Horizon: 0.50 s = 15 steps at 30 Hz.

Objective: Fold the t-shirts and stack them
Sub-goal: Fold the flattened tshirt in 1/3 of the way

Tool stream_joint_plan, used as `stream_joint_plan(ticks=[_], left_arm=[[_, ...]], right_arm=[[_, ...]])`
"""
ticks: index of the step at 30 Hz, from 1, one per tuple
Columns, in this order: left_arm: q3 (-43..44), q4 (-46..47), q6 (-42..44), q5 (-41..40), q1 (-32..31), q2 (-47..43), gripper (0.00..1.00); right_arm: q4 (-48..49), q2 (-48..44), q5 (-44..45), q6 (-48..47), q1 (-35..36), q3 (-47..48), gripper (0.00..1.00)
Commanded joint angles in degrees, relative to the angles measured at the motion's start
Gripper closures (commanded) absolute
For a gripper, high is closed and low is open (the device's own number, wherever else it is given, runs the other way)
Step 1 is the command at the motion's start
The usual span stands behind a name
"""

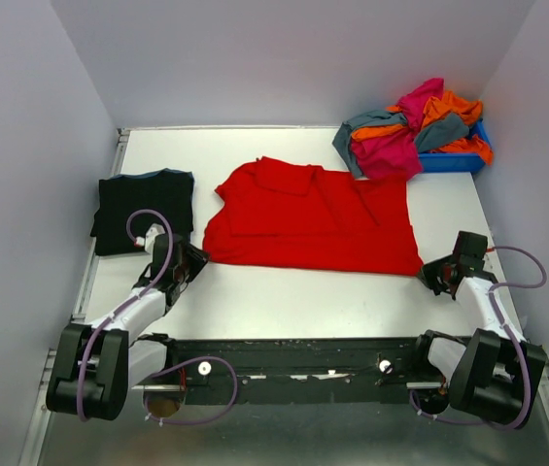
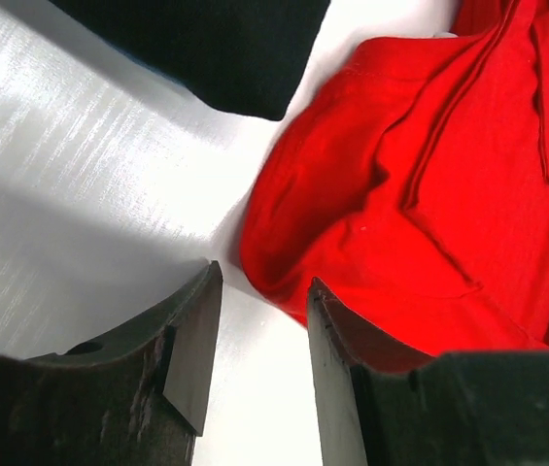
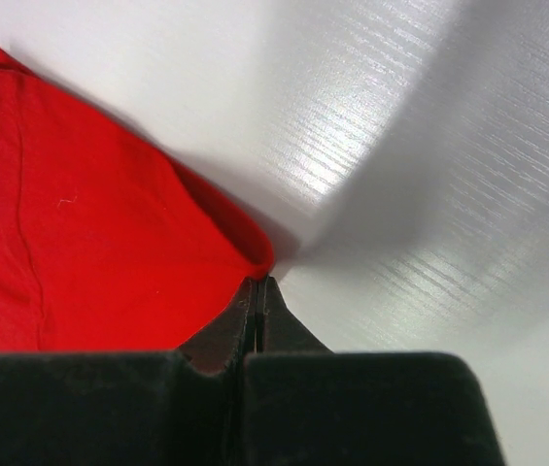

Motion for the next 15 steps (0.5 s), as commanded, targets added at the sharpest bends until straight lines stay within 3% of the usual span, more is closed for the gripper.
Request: stream_joint_plan(ticks=[1,5,8,10,13,15], left_arm=[[-0.58,1.78,0.34,0.68,0.14,0.36,0.49],[-0.5,6.0,0.07,0.86,0.14,5.1,0.49],[-0.32,9.33,-0.8,1.3,0.14,9.14,0.55],[-0.24,9.45,-1.33,-0.01,-0.38,9.16,0.64],[0.29,8.57,-1.07,-0.98,-0.56,7.84,1.0],[2.04,6.28,-0.11,-1.51,-0.56,6.79,1.0]], right_arm=[[-0.99,-0.33,-0.27,-0.58,-0.4,-0.12,0.99],[-0.64,0.02,-0.71,-0.4,-0.4,-0.03,0.99],[-0.64,0.11,-0.8,-0.49,-0.4,0.06,0.99],[-0.64,0.2,-0.62,-0.31,-0.4,0.06,0.99],[-0.73,0.2,-0.53,-0.31,-0.4,-0.03,0.99],[-0.99,0.2,-0.71,-0.23,-0.4,0.49,0.99]])
